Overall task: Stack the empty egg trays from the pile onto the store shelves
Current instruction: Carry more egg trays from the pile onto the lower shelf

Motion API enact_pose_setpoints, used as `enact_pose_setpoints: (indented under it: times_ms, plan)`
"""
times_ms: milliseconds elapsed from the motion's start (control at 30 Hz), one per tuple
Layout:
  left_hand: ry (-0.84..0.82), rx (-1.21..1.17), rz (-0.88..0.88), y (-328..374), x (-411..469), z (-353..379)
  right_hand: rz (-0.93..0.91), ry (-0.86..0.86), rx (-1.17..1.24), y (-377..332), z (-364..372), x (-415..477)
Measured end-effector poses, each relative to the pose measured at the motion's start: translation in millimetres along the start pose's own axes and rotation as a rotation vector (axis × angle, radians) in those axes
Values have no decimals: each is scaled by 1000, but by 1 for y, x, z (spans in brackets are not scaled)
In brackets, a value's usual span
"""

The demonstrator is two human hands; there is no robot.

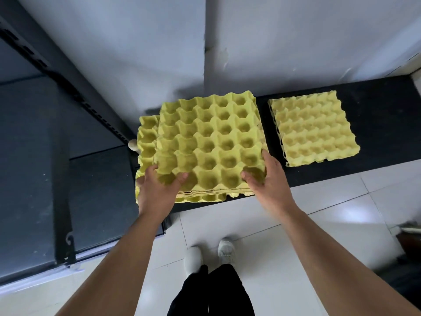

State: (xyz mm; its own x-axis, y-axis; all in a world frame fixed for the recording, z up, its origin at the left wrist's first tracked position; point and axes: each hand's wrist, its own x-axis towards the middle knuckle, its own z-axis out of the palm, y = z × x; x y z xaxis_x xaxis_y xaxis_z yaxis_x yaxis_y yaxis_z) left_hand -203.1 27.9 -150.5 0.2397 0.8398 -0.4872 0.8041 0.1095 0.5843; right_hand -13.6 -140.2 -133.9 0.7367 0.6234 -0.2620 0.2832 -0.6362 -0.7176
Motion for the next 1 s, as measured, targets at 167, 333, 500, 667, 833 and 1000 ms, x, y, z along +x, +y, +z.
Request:
enact_pose_setpoints:
  times_ms: [167, 333, 500, 667, 833, 1000]
  plan:
    - [27, -95, 93, 31, -39, -24, 1, 61, 57, -14, -36, -30]
    - [49, -110, 155, 56, -85, -46, -25, 115, 107, -32, -77, -66]
    - [134, -146, 192, 66, -140, -68, -117, 115, 148, -52, -115, -100]
    - [291, -218, 199, 62, -199, -90, -256, 93, 134, -74, -143, -129]
    - [445, -277, 188, 43, -257, -117, -394, 50, 129, -100, -153, -163]
    - [584, -336, 123, 7, -299, -152, -518, -30, 114, -136, -137, -196]
